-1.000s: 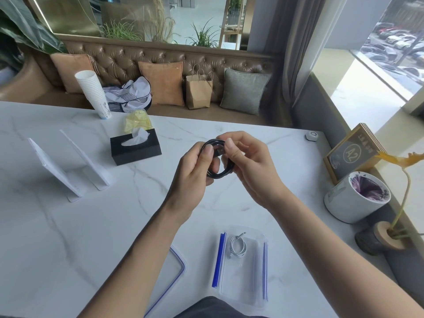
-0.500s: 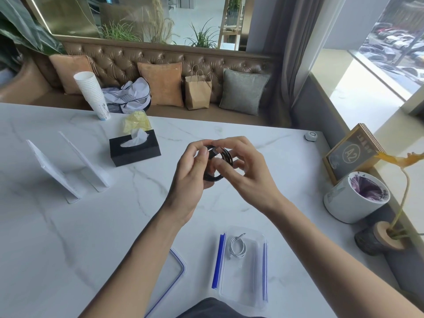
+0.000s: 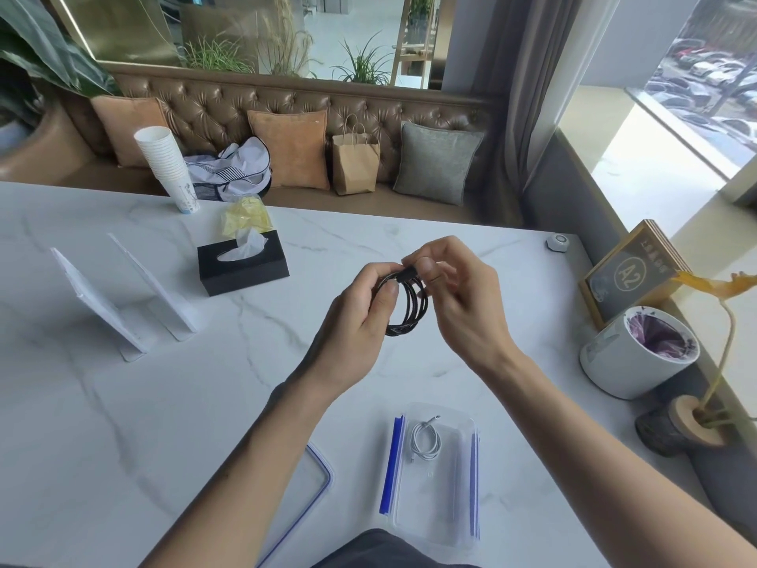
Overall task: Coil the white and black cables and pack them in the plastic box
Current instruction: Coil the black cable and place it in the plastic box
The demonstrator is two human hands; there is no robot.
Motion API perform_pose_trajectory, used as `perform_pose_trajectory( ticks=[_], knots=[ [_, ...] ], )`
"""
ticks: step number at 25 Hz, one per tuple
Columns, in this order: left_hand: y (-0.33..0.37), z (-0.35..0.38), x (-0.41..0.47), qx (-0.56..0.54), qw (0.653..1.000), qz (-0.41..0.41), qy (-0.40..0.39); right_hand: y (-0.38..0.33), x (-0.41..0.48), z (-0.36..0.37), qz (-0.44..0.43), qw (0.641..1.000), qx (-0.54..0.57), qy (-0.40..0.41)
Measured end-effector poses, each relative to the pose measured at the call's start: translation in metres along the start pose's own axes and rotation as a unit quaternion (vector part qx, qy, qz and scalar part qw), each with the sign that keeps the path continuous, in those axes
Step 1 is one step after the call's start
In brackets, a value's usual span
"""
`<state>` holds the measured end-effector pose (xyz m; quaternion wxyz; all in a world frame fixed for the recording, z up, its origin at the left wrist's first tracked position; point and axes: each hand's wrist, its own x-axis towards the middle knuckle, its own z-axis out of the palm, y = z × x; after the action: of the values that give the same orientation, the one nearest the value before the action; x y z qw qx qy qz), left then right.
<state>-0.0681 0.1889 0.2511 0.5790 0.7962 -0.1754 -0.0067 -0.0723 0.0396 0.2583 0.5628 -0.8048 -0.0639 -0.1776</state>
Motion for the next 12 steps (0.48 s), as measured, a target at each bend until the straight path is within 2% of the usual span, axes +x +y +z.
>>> perform_pose_trajectory(
  ticks=[5,12],
  knots=[
    [0.001,0.001,-0.003,0.02,1.0,0.004,-0.013,-0.003,-0.002,-0.003,0.032,0.999,0.006,-0.003],
    [0.016,0.0,-0.004,-0.05,0.998,0.018,-0.044,-0.006,0.001,-0.005,0.104,0.982,0.155,0.017]
  ],
)
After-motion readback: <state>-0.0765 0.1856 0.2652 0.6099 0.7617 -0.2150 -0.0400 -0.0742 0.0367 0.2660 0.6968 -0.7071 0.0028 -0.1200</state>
